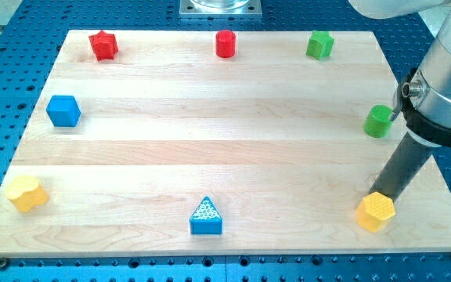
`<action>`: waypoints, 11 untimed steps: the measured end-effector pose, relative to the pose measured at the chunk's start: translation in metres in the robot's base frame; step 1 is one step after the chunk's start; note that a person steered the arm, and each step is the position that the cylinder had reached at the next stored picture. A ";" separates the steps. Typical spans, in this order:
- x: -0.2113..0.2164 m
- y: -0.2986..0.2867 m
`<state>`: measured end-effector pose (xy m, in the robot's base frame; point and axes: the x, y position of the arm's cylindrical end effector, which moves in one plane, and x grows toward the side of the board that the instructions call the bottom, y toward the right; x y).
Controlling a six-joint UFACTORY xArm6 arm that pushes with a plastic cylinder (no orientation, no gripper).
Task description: Move the green circle towards the center
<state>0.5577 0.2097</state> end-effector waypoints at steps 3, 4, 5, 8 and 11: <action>-0.062 0.056; -0.080 0.063; -0.098 0.067; -0.123 -0.055; -0.309 0.063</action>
